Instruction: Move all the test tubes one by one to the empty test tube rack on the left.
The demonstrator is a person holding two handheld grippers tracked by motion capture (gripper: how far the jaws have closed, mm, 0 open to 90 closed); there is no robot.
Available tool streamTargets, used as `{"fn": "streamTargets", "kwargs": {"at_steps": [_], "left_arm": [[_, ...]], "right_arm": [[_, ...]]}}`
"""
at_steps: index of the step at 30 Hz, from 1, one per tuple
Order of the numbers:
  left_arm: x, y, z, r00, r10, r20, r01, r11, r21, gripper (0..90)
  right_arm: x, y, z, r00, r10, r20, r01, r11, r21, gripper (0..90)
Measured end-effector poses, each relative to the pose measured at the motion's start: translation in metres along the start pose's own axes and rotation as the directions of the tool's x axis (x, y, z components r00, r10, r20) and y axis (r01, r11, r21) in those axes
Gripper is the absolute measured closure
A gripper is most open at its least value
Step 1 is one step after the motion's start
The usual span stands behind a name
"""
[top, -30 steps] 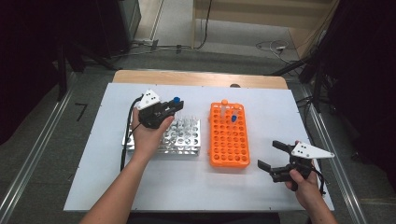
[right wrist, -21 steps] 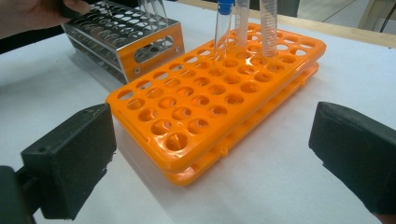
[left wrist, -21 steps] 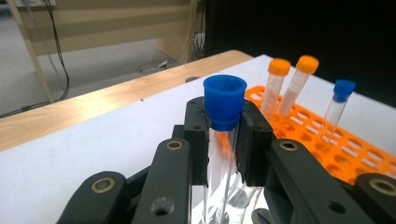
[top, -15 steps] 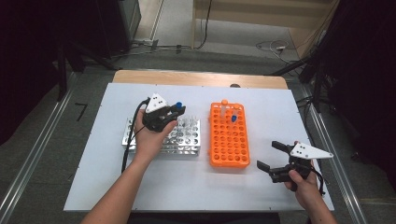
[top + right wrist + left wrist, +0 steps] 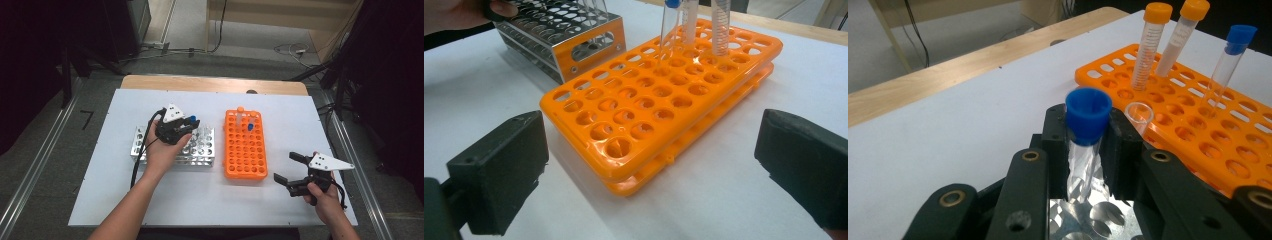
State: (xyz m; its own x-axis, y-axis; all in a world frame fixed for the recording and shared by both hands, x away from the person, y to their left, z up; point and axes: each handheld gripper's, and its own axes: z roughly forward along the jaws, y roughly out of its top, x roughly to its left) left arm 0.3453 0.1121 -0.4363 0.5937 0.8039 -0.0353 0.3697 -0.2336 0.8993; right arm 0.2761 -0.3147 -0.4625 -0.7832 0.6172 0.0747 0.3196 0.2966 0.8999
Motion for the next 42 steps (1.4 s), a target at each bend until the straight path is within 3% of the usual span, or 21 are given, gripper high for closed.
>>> {"fn": "streamTargets", "kwargs": {"at_steps": [6, 9, 15, 18, 22, 30, 36, 42], "left_arm": [[0.000, -0.001, -0.002, 0.9995, -0.030, 0.004, 0.030, 0.9988, 0.038, 69.5], [0.002, -0.001, -0.007, 0.9983, -0.058, -0.005, 0.058, 0.9980, 0.024, 63.7], [0.002, -0.003, -0.021, 0.9913, -0.114, 0.065, 0.117, 0.9920, -0.047, 40.2], [-0.001, -0.004, -0.029, 0.9905, -0.109, 0.084, 0.115, 0.9910, -0.069, 24.8], [-0.006, -0.008, -0.040, 0.9887, -0.102, 0.110, 0.112, 0.9898, -0.088, 10.7], [-0.018, -0.018, -0.060, 0.9857, -0.073, 0.152, 0.095, 0.9848, -0.145, 0.5], [-0.026, -0.020, -0.068, 0.9834, -0.077, 0.164, 0.106, 0.9791, -0.174, 0.0], [-0.029, -0.023, -0.068, 0.9805, -0.074, 0.182, 0.106, 0.9790, -0.174, 0.0]], "right_arm": [[0.000, 0.000, 0.000, 1.0000, -0.002, -0.004, 0.002, 1.000, 0.001, 0.0], [0.000, 0.000, 0.000, 1.0000, -0.001, -0.003, 0.001, 1.000, 0.000, 0.0], [0.002, 0.001, 0.002, 1.0000, 0.001, -0.002, -0.001, 1.000, -0.002, 0.0], [0.003, 0.002, 0.003, 1.0000, -0.002, -0.002, 0.002, 1.000, -0.002, 0.0], [0.004, 0.005, 0.004, 0.9999, -0.003, 0.012, 0.003, 1.000, -0.005, 0.0], [0.002, 0.012, 0.011, 0.9988, 0.020, 0.045, -0.020, 1.000, -0.005, 0.0], [0.002, 0.024, 0.021, 0.9984, 0.024, 0.051, -0.023, 1.000, -0.009, 0.0], [0.001, 0.034, 0.035, 0.9985, 0.023, 0.049, -0.024, 1.000, 0.002, 0.0]]}}
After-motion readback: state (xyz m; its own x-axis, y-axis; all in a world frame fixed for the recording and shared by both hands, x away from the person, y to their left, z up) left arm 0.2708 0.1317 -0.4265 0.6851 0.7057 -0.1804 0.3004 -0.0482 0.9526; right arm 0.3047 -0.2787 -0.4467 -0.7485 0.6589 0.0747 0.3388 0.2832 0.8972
